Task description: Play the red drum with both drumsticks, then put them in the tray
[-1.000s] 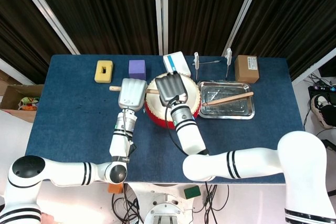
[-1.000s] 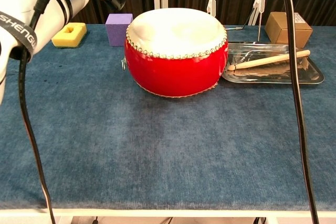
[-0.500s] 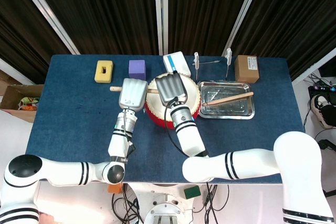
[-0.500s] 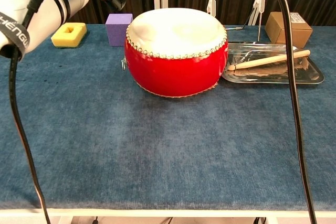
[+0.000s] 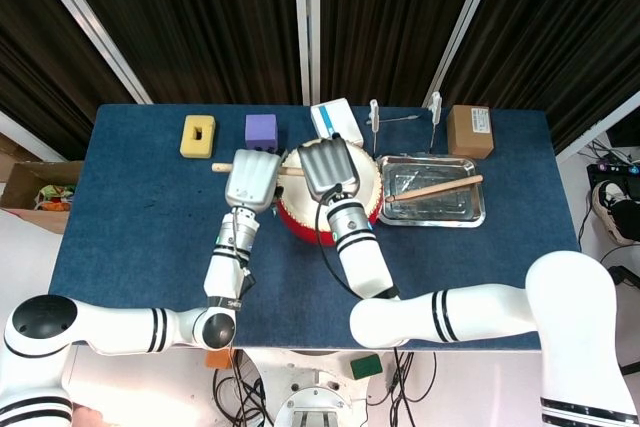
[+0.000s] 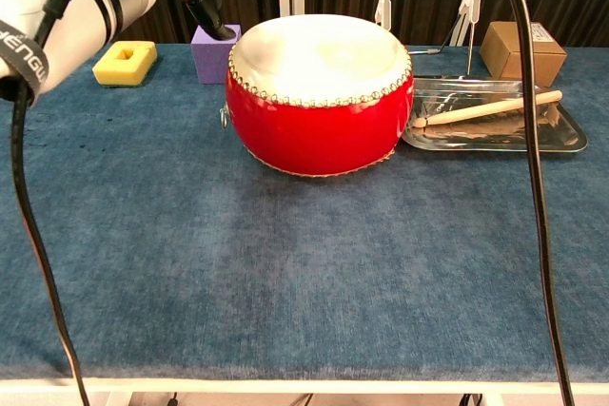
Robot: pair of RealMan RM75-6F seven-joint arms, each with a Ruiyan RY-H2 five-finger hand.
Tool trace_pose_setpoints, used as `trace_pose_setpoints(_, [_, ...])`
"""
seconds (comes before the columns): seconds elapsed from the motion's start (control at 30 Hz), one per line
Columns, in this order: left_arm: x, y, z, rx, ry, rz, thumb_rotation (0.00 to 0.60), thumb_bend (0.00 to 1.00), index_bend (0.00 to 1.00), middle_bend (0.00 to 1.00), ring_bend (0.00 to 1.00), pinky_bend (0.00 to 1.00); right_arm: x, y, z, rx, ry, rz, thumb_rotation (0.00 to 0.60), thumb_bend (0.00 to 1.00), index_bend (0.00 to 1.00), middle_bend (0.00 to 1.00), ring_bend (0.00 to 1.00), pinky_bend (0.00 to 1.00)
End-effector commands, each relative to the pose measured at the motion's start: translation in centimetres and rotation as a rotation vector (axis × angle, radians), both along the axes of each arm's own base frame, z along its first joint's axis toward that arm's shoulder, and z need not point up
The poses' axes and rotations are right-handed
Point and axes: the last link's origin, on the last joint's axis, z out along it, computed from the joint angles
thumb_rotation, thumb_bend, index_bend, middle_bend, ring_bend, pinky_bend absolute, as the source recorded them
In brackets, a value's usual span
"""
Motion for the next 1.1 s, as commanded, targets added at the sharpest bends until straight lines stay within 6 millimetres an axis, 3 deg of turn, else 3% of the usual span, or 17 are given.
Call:
trace_pose_setpoints(0.03, [-0.2, 0.1, 0.1, 0.004, -0.001, 0.006, 0.600, 0.07, 0.26, 0.37, 0.42, 0.75, 0.0, 0.0, 0.0, 0.001, 0.000, 0.000, 0.600, 0.53, 0.75, 0.61, 0.44, 0.35])
trace_pose_setpoints(0.37, [-1.5, 0.6, 0.9, 0.005, -0.065, 0.056, 0.600, 0.06, 0.23, 0.31, 0.36, 0.65, -0.6, 0.0, 0.5, -0.003, 0.004, -0.008, 0.600, 0.53, 0.75, 0.61, 0.44, 0.35])
trace_pose_setpoints(0.73, [-4.9, 1.1, 3.3, 0.002, -0.146, 0.144, 0.600, 0.06, 0.18, 0.23, 0.27, 0.53, -2.9, -0.3, 2.7, -0.029, 0.004, -0.026, 0.600, 0.53, 0.75, 0.61, 0.44, 0.35])
trace_pose_setpoints(0.9, [-7.5, 1.2, 5.3, 0.033, -0.161, 0.179, 0.600, 0.06, 0.18, 0.23, 0.26, 0.52, -5.8, -0.3, 4.6, -0.051, 0.004, -0.051, 0.600, 0.53, 0.76, 0.61, 0.44, 0.35])
trace_pose_setpoints(1.1, [-11.2, 0.9, 8.3, 0.098, -0.173, 0.216, 0.600, 0.06, 0.18, 0.23, 0.26, 0.52, -11.6, 0.1, 8.2, -0.084, -0.013, -0.094, 0.600, 0.53, 0.76, 0.61, 0.44, 0.35])
